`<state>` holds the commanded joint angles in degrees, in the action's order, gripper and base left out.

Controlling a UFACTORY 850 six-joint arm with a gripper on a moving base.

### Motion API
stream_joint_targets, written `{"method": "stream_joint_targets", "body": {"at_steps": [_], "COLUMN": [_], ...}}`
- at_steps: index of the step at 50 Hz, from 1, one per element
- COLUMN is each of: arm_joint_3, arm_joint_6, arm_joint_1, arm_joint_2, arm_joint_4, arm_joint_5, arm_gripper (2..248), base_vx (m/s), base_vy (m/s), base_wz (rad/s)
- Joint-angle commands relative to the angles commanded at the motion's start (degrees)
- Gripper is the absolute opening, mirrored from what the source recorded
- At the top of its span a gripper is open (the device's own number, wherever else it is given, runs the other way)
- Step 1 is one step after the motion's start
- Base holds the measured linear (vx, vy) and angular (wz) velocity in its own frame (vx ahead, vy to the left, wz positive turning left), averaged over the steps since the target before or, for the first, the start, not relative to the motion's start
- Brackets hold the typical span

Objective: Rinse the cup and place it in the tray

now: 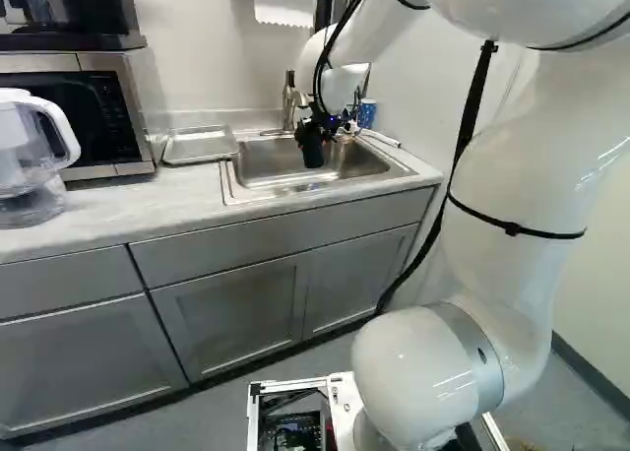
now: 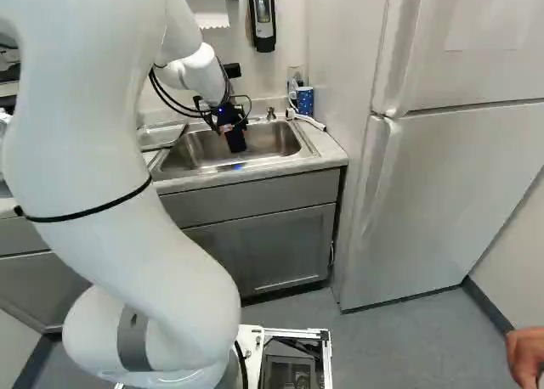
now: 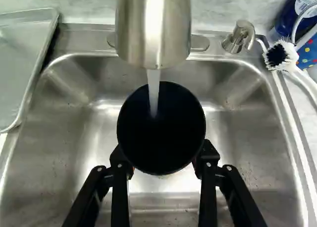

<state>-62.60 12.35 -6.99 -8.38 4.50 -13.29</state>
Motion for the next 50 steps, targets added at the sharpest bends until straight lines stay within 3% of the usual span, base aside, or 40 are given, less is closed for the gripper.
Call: {"method": "stream_joint_targets", "body": {"at_steps": [19,50], "arm_joint_3": [-2.89,-1.42], "arm_joint_6": [0.00,0.00], "arm_joint_1": [-0.24,-0.42], "arm_joint_2": [-2.60,-1.29], "arm_joint_4": [0.00,0.00], "arm_joint_5": [0.00,0.00], "arm_gripper": [124,124], "base_vx": [0.000,0.000], "base_vy": [0.000,0.000], "base_wz": [0.000,0.000]}}
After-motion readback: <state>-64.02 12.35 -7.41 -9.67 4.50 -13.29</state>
